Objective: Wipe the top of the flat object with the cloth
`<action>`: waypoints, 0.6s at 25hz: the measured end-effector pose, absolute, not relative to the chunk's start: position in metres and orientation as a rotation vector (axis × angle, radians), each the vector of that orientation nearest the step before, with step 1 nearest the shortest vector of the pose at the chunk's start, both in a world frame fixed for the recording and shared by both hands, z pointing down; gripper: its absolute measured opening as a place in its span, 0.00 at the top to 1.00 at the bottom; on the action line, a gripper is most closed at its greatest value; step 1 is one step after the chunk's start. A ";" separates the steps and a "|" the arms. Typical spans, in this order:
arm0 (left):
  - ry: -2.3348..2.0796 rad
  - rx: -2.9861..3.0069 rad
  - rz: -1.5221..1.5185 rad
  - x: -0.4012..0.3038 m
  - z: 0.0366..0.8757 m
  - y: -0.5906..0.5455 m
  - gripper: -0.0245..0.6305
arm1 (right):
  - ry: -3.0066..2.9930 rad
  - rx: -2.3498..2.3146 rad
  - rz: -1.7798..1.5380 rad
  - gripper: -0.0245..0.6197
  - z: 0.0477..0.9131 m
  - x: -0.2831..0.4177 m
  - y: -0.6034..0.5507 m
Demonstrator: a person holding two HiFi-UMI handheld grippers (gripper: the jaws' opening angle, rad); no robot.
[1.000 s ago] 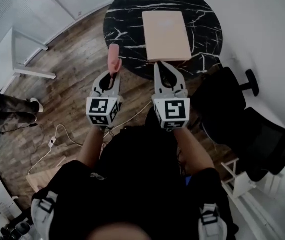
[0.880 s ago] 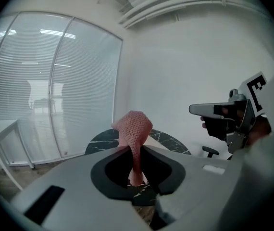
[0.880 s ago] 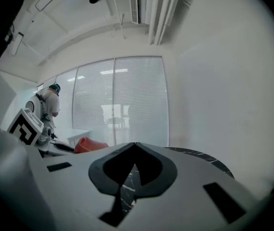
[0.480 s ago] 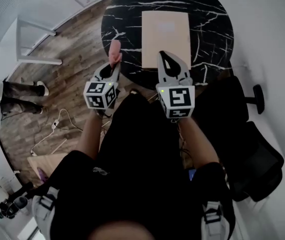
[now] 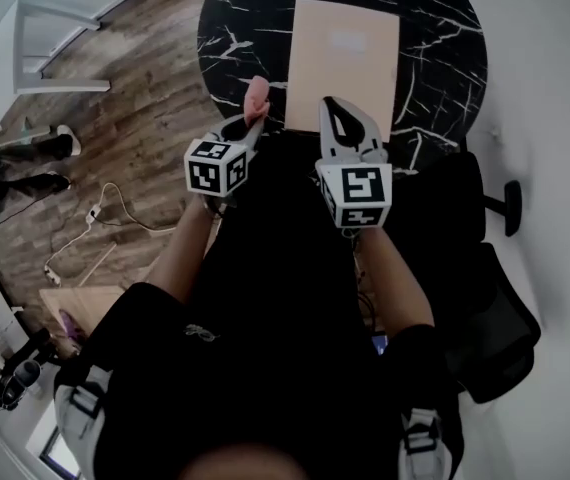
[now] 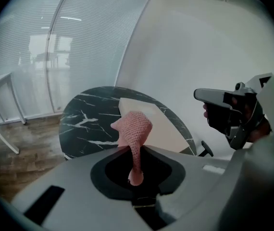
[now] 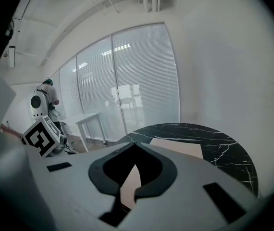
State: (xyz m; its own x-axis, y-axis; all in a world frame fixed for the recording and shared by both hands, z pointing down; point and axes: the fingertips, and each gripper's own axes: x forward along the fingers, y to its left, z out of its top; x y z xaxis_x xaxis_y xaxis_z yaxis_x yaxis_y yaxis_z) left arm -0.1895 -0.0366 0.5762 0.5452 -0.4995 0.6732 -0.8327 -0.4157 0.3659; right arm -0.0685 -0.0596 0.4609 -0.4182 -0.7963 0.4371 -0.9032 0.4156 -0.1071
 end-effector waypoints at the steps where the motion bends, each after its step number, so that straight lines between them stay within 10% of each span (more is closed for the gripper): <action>1: -1.052 2.068 0.605 -0.186 0.582 -0.037 0.90 | -2.348 1.458 0.482 0.97 0.466 -0.069 -0.062; 15: -0.875 1.890 0.533 -0.155 0.637 -0.036 0.90 | -2.249 1.450 0.533 0.97 0.494 -0.062 -0.083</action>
